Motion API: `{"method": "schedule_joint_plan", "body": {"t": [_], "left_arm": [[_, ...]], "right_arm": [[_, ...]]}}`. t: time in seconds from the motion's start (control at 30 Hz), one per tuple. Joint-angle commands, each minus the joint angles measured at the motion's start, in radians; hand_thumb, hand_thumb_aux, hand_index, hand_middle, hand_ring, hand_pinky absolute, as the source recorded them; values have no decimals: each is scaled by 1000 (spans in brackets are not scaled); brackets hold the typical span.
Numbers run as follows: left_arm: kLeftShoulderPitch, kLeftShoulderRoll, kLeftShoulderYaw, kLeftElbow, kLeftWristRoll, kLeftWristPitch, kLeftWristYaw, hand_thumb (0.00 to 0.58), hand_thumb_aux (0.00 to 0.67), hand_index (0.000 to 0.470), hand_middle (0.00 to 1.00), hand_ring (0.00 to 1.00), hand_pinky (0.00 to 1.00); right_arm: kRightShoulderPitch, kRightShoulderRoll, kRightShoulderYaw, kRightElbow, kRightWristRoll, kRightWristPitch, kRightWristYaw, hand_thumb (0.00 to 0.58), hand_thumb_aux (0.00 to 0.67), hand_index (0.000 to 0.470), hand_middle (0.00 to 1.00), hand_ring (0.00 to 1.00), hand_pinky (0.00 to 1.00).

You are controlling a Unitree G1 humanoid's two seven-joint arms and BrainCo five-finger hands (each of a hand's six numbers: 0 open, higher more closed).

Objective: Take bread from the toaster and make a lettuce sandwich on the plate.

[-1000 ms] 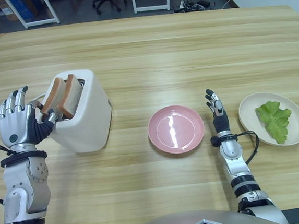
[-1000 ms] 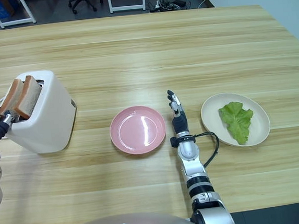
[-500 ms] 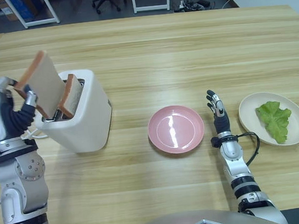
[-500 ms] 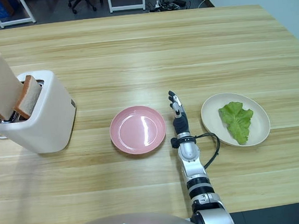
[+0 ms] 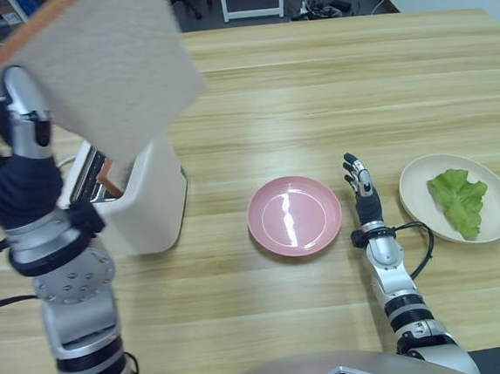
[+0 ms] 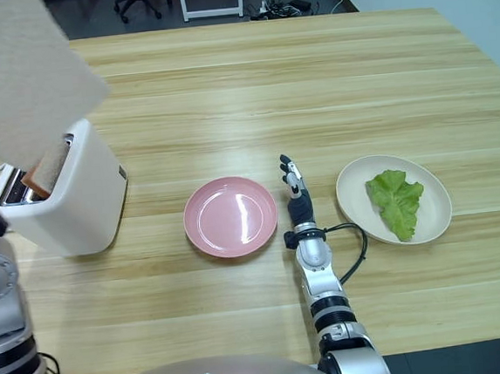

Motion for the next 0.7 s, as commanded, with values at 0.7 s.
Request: {"method": "schedule_joint_plan", "body": {"t": [0.7], "left_arm": [[-224, -234, -396, 1154, 3, -166, -481, 580, 670, 470, 1000, 1000, 1000]], "right_arm": [[4, -49, -83, -43, 32, 26, -15, 0, 0, 0, 0, 0, 0]]}}
